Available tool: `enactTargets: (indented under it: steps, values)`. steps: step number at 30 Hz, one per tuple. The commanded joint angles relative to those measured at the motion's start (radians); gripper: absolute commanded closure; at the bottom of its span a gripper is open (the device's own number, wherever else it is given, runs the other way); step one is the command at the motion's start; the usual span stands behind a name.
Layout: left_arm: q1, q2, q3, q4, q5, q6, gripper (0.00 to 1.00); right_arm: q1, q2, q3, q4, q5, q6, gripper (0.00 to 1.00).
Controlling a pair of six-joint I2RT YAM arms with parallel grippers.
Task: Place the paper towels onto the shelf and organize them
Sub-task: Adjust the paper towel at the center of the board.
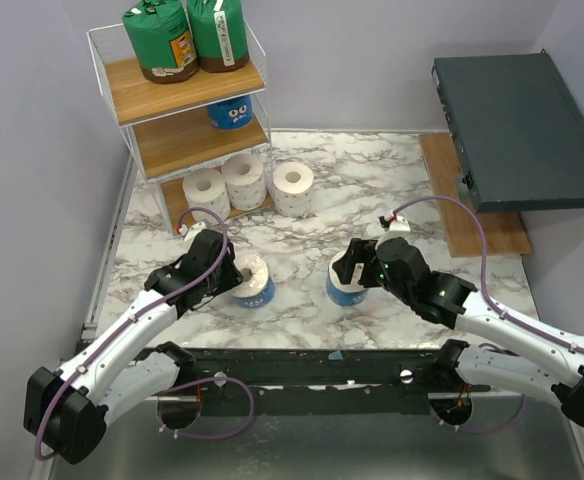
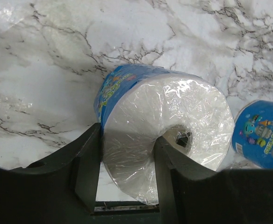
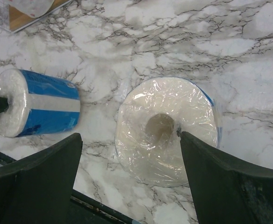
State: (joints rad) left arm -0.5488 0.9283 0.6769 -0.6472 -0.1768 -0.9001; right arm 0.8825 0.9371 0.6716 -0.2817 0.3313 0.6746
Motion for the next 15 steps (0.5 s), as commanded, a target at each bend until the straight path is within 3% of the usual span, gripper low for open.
enactTargets:
  steps: [1, 11, 15]
  values:
    - [0.024, -0.056, -0.014, 0.012, -0.057, -0.172, 0.69, 0.003, -0.012, -0.021, 0.022, 0.035, 0.019, 0.11]
    - [0.027, 0.012, 0.006, -0.015, -0.053, -0.214, 0.56, 0.003, -0.021, -0.026, 0.018, 0.045, 0.019, 0.11]
    - [0.027, 0.011, 0.017, -0.017, -0.043, -0.192, 0.40, 0.003, -0.025, -0.024, 0.018, 0.052, 0.014, 0.11]
